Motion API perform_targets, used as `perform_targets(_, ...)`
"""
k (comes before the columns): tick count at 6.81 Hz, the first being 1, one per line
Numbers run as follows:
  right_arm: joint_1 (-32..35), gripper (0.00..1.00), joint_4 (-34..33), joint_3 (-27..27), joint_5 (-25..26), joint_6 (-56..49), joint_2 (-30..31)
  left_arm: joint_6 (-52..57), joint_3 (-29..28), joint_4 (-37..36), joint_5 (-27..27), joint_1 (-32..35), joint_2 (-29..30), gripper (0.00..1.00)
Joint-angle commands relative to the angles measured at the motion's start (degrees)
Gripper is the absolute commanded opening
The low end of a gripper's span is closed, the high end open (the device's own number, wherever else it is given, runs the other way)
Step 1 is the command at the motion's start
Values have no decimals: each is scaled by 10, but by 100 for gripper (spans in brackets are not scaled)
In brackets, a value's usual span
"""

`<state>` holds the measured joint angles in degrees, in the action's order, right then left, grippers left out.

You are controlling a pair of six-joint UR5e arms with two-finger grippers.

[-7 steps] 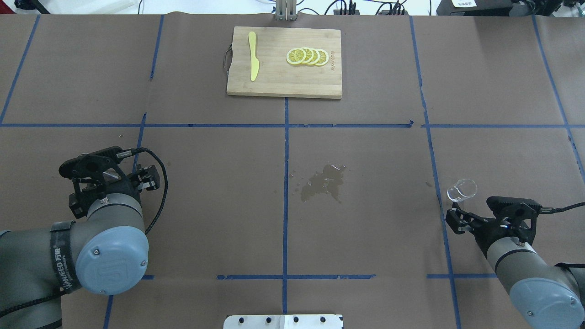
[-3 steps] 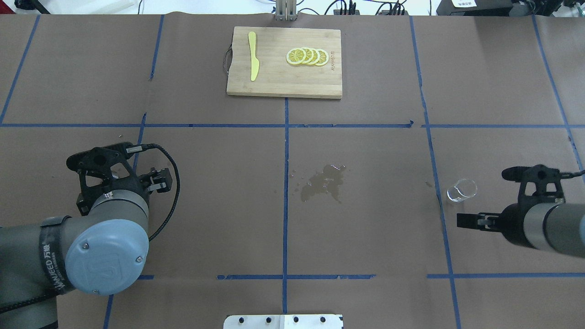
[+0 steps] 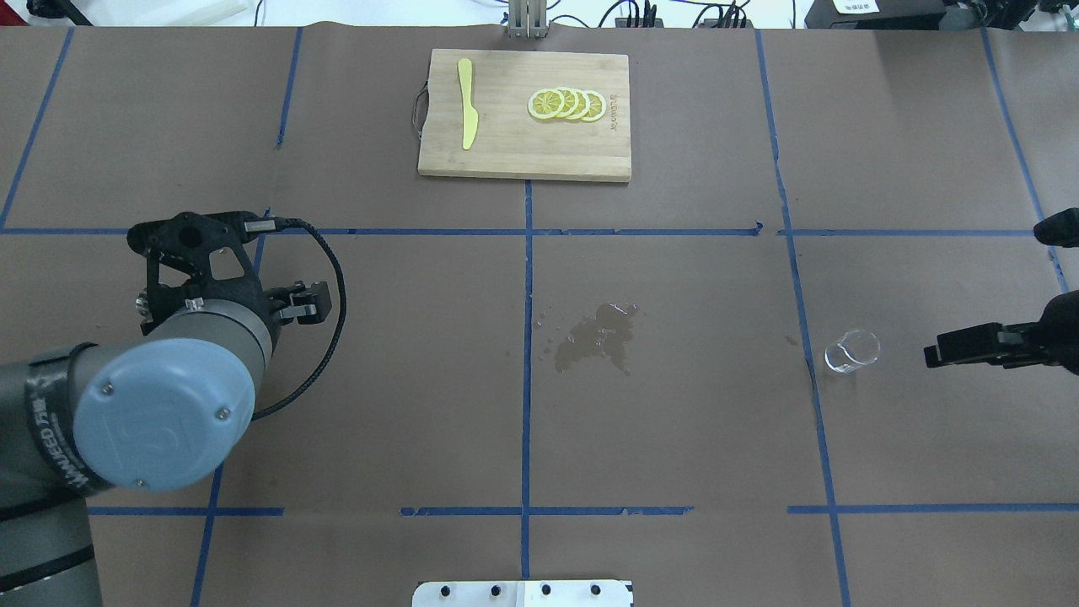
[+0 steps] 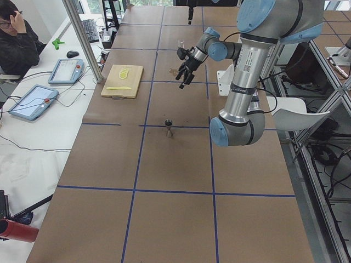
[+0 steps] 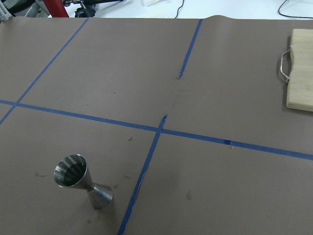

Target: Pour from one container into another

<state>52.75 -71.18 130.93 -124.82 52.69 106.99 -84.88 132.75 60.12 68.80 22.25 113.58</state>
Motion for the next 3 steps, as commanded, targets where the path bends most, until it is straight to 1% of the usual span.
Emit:
perform_targets(1,97,100,-87,-29,-60,-164,-36,140,1,63,65,79,-1,100)
perform_targets(2,137,100,-150,-58,-63,-274,-72,224,-7,111,100,115,-6,99)
perform_targets(3,176,100,-236,-84,-63,-378,-125,309,-24,141,160,175,-10,100)
